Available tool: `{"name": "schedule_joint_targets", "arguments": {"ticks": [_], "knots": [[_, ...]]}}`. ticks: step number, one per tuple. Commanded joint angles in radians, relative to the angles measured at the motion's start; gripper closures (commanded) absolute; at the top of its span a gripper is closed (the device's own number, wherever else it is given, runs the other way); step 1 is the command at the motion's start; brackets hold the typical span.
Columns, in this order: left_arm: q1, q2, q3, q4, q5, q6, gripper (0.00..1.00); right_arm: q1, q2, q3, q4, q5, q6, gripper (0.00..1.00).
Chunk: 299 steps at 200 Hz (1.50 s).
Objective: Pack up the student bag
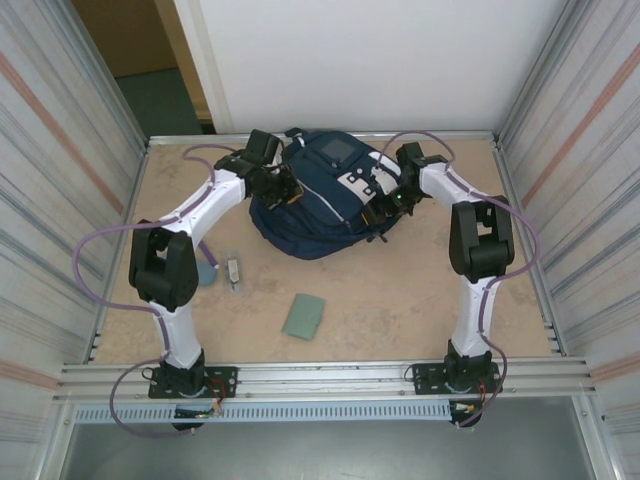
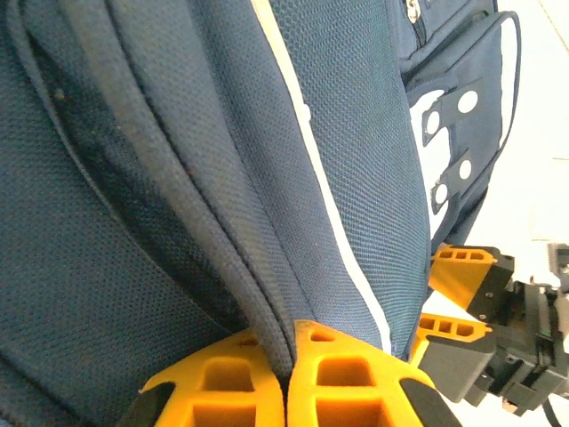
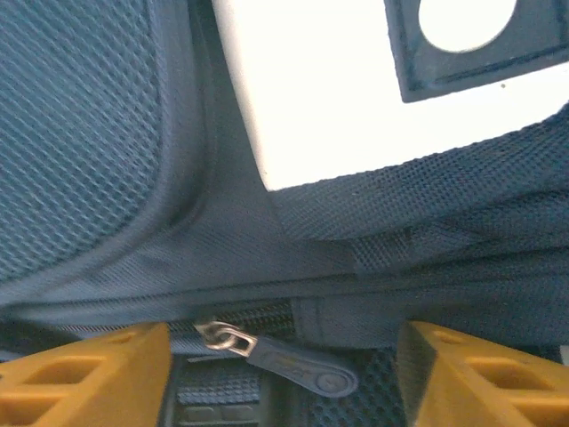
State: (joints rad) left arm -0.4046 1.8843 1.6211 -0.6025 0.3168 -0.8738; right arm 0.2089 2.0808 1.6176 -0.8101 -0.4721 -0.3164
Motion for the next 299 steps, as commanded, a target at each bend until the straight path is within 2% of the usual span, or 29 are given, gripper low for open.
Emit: {"name": "schedule_joint_targets", "arguments": {"ticks": [1, 27, 72, 102, 126, 154, 199, 250, 299], "knots": [[0.01, -0.085, 0.006, 0.038, 0.072, -0.002, 1.0, 0.004, 0.007, -0.008, -0.084, 0.0, -0.058, 0.42], [0.022, -0.077, 0.013, 0.043, 0.088, -0.002, 1.0, -0.006, -0.026, -0.034, -0.052, -0.066, -0.062, 0.67], [0.041, -0.063, 0.001, 0.046, 0.11, 0.0, 1.0, -0.006, -0.093, -0.086, 0.01, -0.119, -0.057, 0.87], [0.05, -0.051, -0.022, 0.082, 0.11, -0.013, 1.0, -0.006, -0.127, -0.094, 0.012, -0.151, -0.052, 0.9], [0.056, -0.045, -0.03, 0.088, 0.111, -0.012, 1.0, 0.004, -0.147, -0.1, 0.014, -0.132, -0.038, 1.0], [0.062, -0.049, -0.06, 0.114, 0.089, -0.039, 1.0, 0.06, -0.164, -0.107, 0.0, 0.028, 0.029, 1.0], [0.079, -0.059, -0.157, 0.2, 0.079, -0.099, 1.0, 0.167, -0.115, 0.005, -0.263, 0.156, 0.141, 1.0], [0.093, -0.057, -0.197, 0.24, 0.106, -0.117, 1.0, 0.23, -0.079, 0.046, -0.386, 0.143, 0.159, 1.0], [0.074, -0.036, -0.199, 0.262, 0.123, -0.147, 1.0, 0.278, -0.038, 0.089, -0.348, -0.054, 0.128, 1.0]]}}
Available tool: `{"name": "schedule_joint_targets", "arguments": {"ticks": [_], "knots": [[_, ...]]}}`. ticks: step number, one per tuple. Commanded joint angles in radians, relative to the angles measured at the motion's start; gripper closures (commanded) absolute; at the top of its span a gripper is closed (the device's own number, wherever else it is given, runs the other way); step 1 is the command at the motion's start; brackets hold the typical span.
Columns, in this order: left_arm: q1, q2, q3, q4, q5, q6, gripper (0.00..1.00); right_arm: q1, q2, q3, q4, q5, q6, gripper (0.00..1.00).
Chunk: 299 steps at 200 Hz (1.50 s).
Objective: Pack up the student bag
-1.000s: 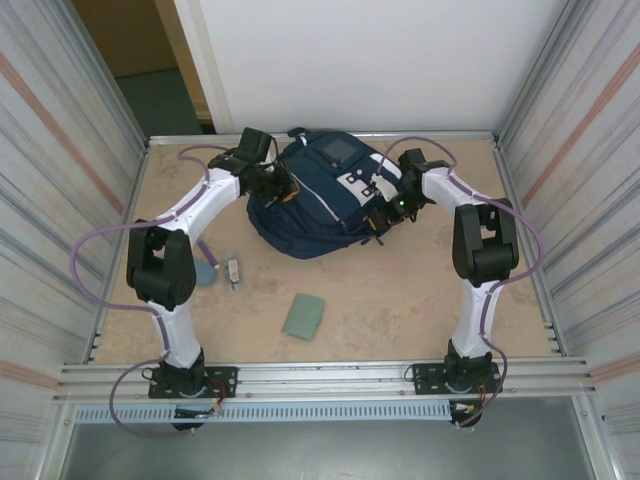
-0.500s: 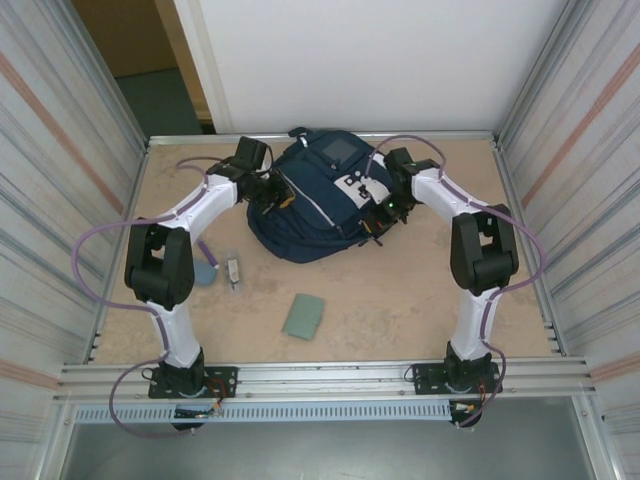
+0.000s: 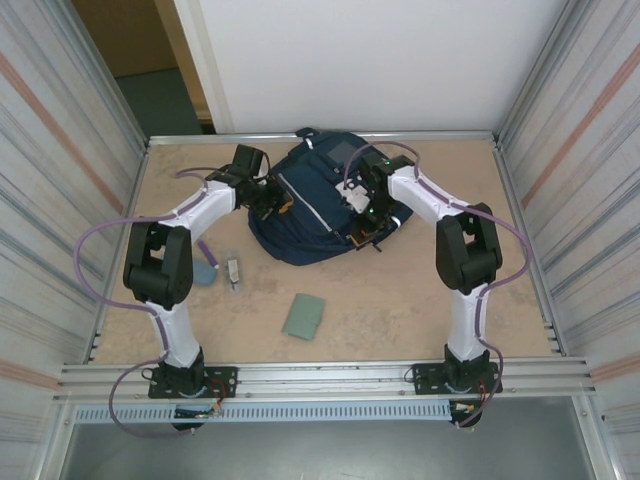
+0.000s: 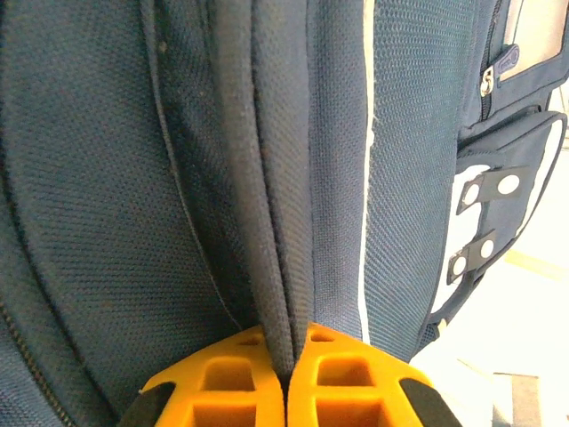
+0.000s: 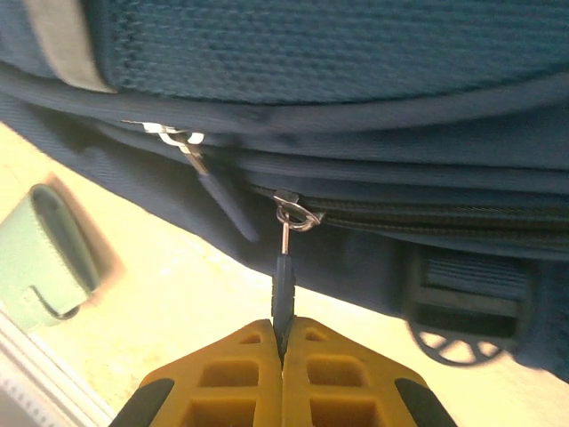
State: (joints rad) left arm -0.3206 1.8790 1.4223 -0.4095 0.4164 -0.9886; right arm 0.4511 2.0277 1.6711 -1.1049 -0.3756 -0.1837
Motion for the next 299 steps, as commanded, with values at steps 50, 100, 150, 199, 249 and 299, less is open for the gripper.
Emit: {"name": "schedule_joint_targets", "arguments": {"ticks": [50, 100, 150, 199, 249, 299], "knots": [[-0.033, -0.027, 0.012, 0.08, 0.034, -0.046, 1.0, 0.051, 0.021, 0.043, -0.004, -0.299, -0.014, 1.0], [-0.052, -0.022, 0.021, 0.087, 0.036, -0.058, 1.0, 0.102, 0.007, 0.02, 0.099, -0.342, 0.055, 1.0], [-0.071, -0.012, 0.021, 0.103, 0.046, -0.075, 1.0, 0.171, -0.018, 0.011, 0.219, -0.321, 0.18, 1.0], [-0.089, -0.007, 0.006, 0.123, 0.048, -0.095, 1.0, 0.223, -0.046, -0.032, 0.416, -0.218, 0.399, 0.99], [-0.091, 0.012, -0.029, 0.167, 0.077, -0.115, 0.95, 0.264, -0.139, -0.207, 0.751, -0.012, 0.76, 0.98], [-0.054, -0.013, -0.067, 0.162, 0.125, -0.07, 0.78, 0.294, -0.138, -0.299, 0.87, 0.032, 0.927, 0.77]]}}
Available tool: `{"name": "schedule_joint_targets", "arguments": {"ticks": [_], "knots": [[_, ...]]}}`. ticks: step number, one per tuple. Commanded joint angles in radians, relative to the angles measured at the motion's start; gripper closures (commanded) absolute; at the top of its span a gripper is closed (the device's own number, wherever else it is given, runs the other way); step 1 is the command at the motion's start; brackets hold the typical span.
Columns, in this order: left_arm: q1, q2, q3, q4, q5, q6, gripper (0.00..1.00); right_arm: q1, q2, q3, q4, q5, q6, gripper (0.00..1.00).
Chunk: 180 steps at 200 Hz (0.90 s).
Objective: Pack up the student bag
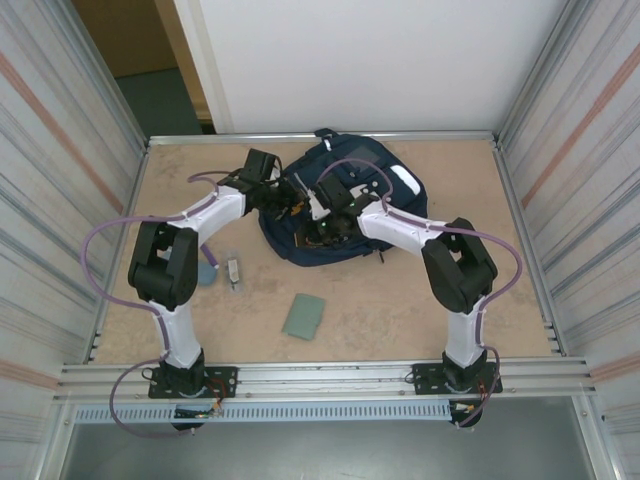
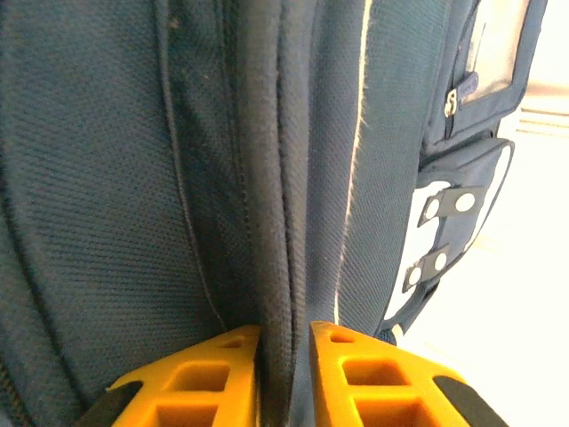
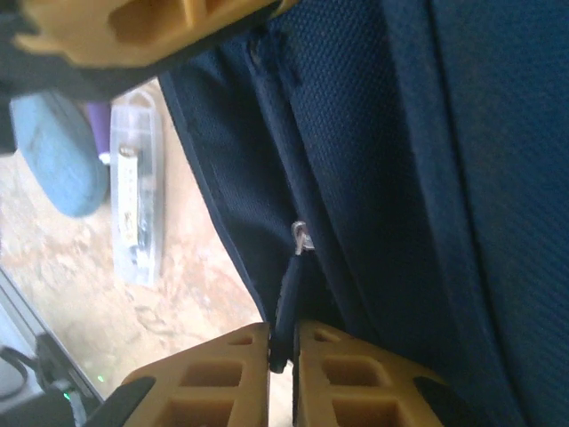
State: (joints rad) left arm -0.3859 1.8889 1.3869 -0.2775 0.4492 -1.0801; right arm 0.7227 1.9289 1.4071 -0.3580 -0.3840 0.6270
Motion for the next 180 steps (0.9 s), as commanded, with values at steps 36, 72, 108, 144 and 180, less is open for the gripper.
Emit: {"name": "schedule_joint_targets", "arguments": {"ticks": [36, 72, 108, 144, 180], "knots": [[0.077, -0.123, -0.122, -0.016, 0.086, 0.101, 0.75, 0.027, -0.092, -0.053, 0.07, 0.005, -0.03, 0.57], [0.091, -0.207, -0.176, -0.098, 0.064, 0.226, 0.74, 0.008, -0.168, 0.014, -0.145, 0.058, -0.238, 0.52], [0.09, -0.242, -0.212, -0.129, 0.102, 0.28, 0.73, -0.048, -0.193, 0.036, -0.203, 0.164, -0.42, 0.51], [0.09, -0.281, -0.239, -0.156, 0.104, 0.305, 0.73, -0.057, -0.113, 0.091, -0.231, 0.276, -0.539, 0.48], [0.09, -0.325, -0.268, -0.161, 0.096, 0.319, 0.72, 0.033, -0.022, 0.117, -0.235, 0.377, -0.635, 0.43]]}}
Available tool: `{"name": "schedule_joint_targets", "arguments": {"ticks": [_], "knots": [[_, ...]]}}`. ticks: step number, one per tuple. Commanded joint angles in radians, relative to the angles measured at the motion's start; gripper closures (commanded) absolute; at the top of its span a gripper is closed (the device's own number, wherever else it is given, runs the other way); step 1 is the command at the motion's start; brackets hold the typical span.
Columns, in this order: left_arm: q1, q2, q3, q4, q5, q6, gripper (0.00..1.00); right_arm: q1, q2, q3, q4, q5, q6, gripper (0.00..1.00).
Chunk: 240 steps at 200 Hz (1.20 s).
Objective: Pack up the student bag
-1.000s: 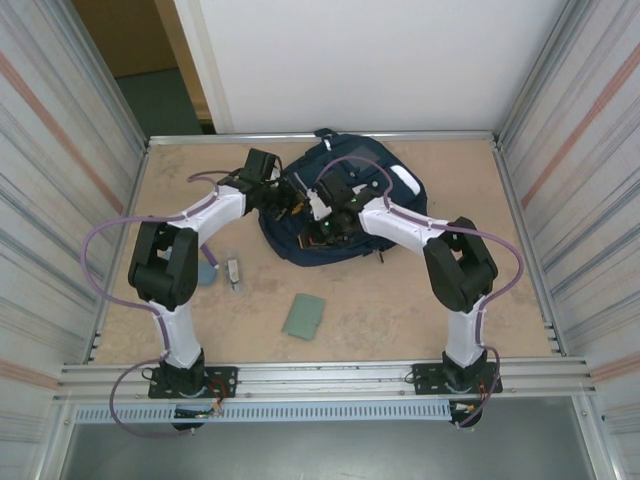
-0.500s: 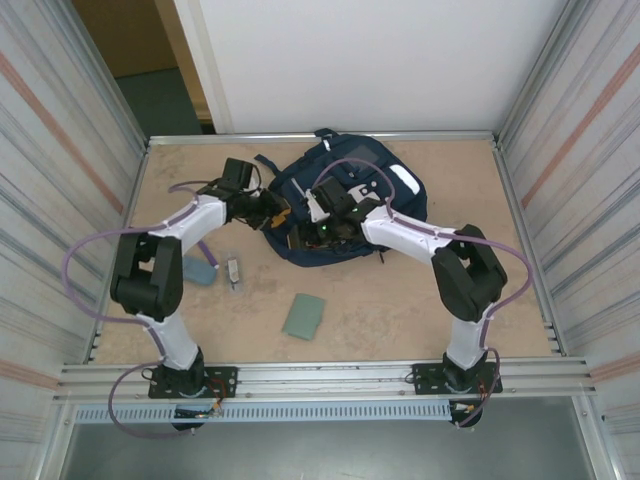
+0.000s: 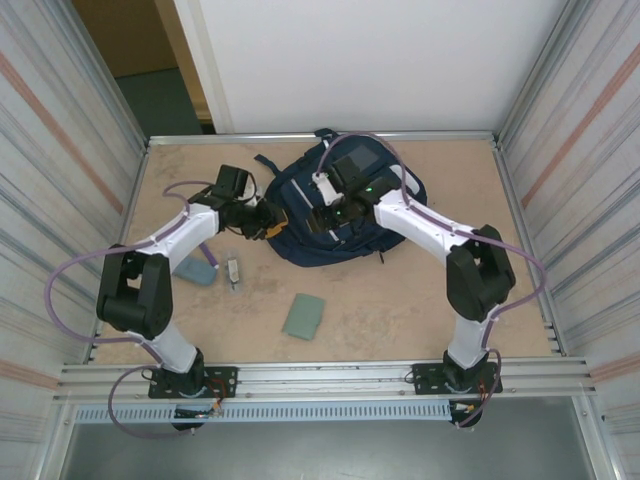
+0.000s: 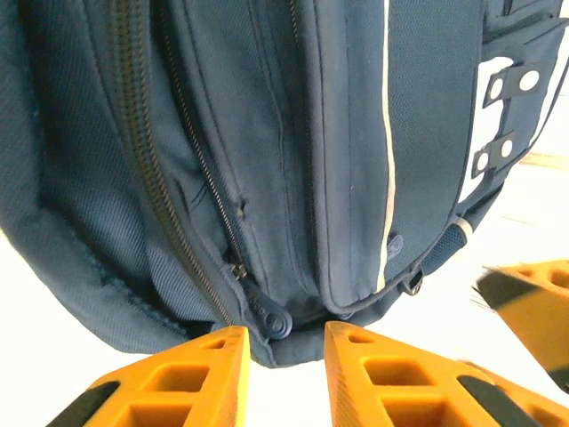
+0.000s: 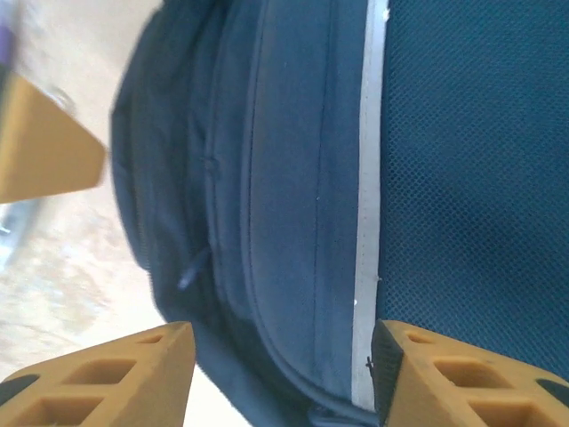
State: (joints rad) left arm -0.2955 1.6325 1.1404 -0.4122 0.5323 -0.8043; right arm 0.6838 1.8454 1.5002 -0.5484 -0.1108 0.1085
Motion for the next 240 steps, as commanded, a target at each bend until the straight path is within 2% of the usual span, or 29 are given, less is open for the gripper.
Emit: {"name": "schedule_joint_targets", "arguments": {"ticks": [1, 29, 49, 68, 88, 121, 132, 149, 167, 179, 211, 227, 240], "knots": [[0.0, -0.07, -0.022, -0.027, 0.013, 0.044, 0.72, 0.074, 0.064, 0.024, -0.045, 0.109, -0.116, 0.43], [0.002, -0.093, -0.033, -0.033, 0.007, 0.05, 0.72, 0.092, 0.137, 0.062, -0.07, 0.251, -0.071, 0.43], [0.001, -0.108, -0.056, -0.004, 0.0, 0.041, 0.72, 0.099, 0.165, 0.028, -0.014, 0.307, -0.085, 0.45], [0.001, -0.117, -0.058, 0.001, 0.014, 0.04, 0.72, 0.103, 0.185, 0.008, 0.029, 0.384, -0.096, 0.54], [-0.001, -0.136, -0.077, 0.039, 0.004, 0.042, 0.72, 0.112, 0.15, -0.019, 0.06, 0.448, -0.11, 0.69], [-0.006, -0.147, -0.085, 0.081, -0.011, 0.042, 0.72, 0.113, 0.036, -0.087, 0.15, 0.38, -0.153, 0.94], [-0.017, -0.149, -0.088, 0.094, -0.038, 0.05, 0.71, 0.109, -0.001, -0.096, 0.158, 0.366, -0.162, 1.0], [-0.047, -0.139, -0.071, 0.121, -0.068, 0.076, 0.69, 0.092, -0.06, -0.11, 0.167, 0.303, -0.172, 1.0], [-0.079, -0.124, -0.066, 0.233, -0.004, 0.036, 0.67, 0.059, -0.1, -0.092, 0.139, 0.225, -0.161, 1.0], [-0.103, -0.111, -0.065, 0.288, -0.008, 0.021, 0.67, 0.032, -0.118, -0.08, 0.12, 0.19, -0.154, 1.0], [-0.121, -0.062, -0.033, 0.26, -0.034, 0.029, 0.67, -0.027, -0.16, -0.078, 0.107, 0.118, -0.124, 1.0], [-0.162, -0.062, -0.026, 0.239, -0.075, 0.093, 0.67, -0.045, -0.172, -0.065, 0.091, 0.079, -0.106, 1.0], [-0.226, -0.059, 0.017, 0.168, -0.168, 0.204, 0.67, -0.052, -0.175, -0.061, 0.09, 0.051, -0.098, 1.0]]}}
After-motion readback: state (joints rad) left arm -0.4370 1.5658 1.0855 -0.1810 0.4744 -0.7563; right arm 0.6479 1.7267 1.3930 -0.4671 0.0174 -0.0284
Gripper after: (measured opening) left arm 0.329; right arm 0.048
